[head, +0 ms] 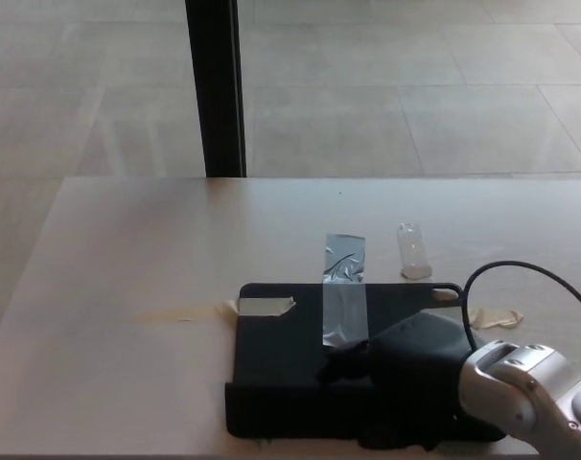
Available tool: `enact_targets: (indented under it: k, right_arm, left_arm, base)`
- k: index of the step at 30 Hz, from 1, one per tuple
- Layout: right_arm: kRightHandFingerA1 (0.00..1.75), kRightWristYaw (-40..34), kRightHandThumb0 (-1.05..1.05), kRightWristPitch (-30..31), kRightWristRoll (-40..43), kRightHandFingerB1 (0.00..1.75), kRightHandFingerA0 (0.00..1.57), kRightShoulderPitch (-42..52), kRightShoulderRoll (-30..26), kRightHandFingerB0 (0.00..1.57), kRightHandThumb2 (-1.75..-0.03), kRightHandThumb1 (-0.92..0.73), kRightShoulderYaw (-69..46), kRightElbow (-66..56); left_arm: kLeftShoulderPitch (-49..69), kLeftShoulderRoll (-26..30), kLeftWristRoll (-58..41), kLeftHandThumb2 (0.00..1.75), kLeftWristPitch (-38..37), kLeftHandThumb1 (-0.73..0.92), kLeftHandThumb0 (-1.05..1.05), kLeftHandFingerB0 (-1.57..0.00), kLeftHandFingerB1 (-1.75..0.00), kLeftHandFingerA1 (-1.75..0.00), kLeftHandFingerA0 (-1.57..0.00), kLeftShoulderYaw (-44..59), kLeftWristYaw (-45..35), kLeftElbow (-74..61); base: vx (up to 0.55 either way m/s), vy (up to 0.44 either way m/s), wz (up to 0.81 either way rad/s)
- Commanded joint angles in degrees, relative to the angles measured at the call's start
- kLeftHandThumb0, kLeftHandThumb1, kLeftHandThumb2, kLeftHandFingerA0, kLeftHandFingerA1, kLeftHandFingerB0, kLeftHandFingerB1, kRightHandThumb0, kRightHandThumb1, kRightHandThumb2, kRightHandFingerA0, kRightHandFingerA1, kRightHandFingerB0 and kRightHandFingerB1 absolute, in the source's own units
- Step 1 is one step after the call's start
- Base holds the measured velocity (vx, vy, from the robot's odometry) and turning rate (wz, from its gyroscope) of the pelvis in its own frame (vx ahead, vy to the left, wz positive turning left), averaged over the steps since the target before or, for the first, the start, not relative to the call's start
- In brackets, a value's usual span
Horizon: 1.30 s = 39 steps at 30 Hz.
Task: The robot uses its right hand to open a folded tablet cover kept in the middle of the desk
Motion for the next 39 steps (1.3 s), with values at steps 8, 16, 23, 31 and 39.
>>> enact_targets:
  k: [8,16,23,31,39]
  right_arm:
    - [0.9,11.16,-1.05,16.41,-16.95,0.42,0.7,3.84,4.5,0.3,-0.68,-0.91,9.95,4.03]
    - [1.44,8.71,-1.03,20.8,-14.0,0.45,0.72,9.67,6.37,0.33,-0.69,-0.9,3.89,-2.98]
    - [1.36,9.76,-1.05,22.18,-14.77,0.51,0.78,20.31,1.91,0.23,-1.28,-0.8,-1.85,-21.66]
    - [0.69,10.74,-1.0,23.46,-16.29,0.47,0.49,37.47,-5.86,0.2,-1.22,-0.78,-7.0,-39.18]
    - [0.9,11.31,-1.0,22.06,-14.11,0.46,0.52,46.54,-9.89,0.18,-1.17,-0.76,-11.78,-46.11]
  left_arm:
    - [-0.31,2.48,-1.16,0.63,0.66,0.76,-0.75,-0.39,-0.62,-0.82,-0.65,-0.8,-0.97,-0.06]
    - [-1.92,2.56,-1.31,0.63,1.23,0.76,-0.75,-0.39,-0.6,-0.81,-0.64,-1.28,-1.11,0.32]
    - [-1.67,3.01,-2.0,1.06,1.65,0.59,-0.73,-0.32,-0.63,-0.84,-0.69,-0.86,-1.58,0.07]
    - [-1.85,3.19,-1.51,0.63,0.9,0.76,-0.75,-0.39,-0.61,-0.82,-0.65,-1.25,-1.34,0.57]
    - [-2.01,3.33,-1.81,0.63,1.04,0.77,-0.75,-0.4,-0.62,-0.82,-0.66,-0.99,-1.16,0.25]
  base:
    - [0.0,0.0,0.0]
    - [0.0,0.0,0.0]
    - [0.0,0.0,0.0]
    - [0.0,0.0,0.0]
    - [0.0,0.0,0.0]
